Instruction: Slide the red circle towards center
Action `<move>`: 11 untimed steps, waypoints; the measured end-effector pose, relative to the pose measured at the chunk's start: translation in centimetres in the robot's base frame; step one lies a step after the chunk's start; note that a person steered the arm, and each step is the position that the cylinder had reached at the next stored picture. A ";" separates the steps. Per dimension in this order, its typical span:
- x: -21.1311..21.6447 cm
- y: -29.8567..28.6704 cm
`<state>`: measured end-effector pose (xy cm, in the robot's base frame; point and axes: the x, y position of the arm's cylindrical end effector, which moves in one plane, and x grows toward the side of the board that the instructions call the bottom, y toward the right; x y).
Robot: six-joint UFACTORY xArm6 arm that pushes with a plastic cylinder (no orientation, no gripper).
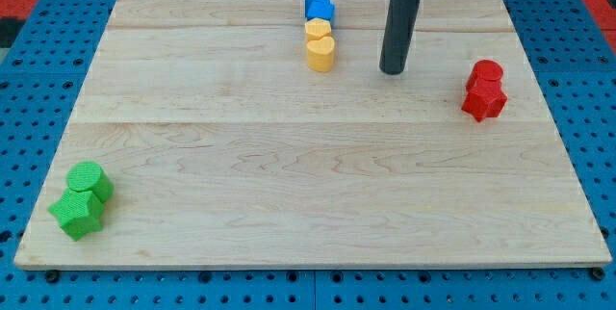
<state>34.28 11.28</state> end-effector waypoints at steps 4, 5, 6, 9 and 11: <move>3.3 23.1; 4.0 20.5; 4.0 17.6; 4.0 8.8; 3.7 4.2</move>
